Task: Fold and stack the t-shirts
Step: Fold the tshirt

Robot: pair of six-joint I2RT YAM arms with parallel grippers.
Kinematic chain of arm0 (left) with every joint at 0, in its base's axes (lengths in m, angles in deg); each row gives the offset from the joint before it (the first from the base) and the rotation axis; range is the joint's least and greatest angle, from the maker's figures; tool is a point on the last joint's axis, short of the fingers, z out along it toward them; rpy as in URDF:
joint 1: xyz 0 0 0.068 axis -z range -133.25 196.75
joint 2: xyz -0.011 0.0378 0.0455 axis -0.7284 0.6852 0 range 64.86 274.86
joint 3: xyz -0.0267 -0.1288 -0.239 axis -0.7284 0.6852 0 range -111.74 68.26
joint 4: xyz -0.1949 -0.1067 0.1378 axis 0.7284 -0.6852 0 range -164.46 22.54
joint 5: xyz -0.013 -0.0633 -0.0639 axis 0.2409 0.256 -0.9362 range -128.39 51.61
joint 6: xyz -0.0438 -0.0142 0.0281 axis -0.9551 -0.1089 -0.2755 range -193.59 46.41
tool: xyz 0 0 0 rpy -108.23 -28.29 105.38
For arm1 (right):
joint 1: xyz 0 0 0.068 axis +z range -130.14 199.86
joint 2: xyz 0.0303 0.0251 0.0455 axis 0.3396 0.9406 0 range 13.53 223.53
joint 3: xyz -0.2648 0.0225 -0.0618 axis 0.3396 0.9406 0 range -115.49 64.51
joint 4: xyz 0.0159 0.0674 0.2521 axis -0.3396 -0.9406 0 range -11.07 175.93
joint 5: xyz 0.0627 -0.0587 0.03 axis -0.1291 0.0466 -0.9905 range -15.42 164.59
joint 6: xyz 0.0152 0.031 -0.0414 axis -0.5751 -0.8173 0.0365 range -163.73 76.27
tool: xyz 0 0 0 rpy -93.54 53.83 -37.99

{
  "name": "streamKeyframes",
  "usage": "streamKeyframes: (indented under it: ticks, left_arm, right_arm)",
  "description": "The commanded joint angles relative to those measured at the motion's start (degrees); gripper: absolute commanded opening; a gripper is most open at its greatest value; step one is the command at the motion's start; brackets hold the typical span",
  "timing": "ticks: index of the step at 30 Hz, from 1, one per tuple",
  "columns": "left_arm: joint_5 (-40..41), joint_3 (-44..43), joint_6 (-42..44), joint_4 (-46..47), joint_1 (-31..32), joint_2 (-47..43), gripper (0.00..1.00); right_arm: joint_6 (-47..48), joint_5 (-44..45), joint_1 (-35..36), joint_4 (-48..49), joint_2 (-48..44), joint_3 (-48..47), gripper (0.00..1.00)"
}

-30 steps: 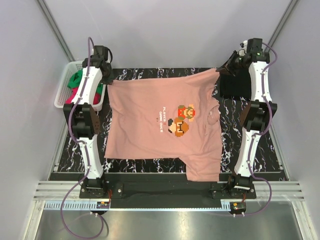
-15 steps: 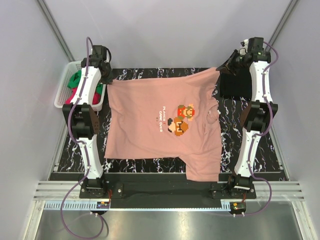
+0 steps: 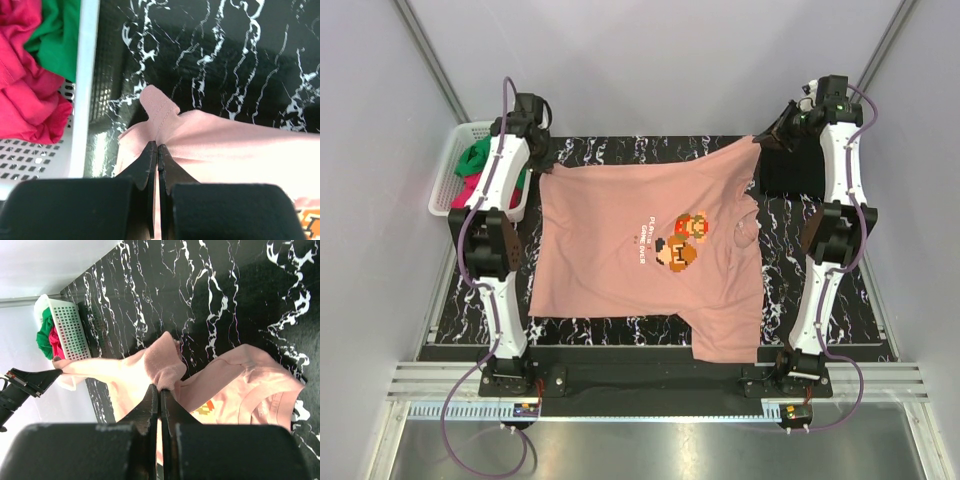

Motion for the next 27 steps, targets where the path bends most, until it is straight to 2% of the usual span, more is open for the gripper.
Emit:
streamKeyframes:
  ticks: [1,11,27]
  left_arm:
    - [2.01,-3.6,0.45,-1.21,0.07,-3.01,0.0]
    - [7.54,-0.09,-0.08,-1.12,0.07,-6.97,0.0]
    - [3.95,10.99,-0.69,-3.58,0.78,-10.57,0.0]
  right_arm:
    - [0.31,-0.26,-0.74,1.28,-6.48,1.58,0.0]
    - [1.01,0.88,-0.47,1.01,-10.78,6.42,0.0]
    - [3.3,3.77,3.57,0.31,-15.62,17.49,0.0]
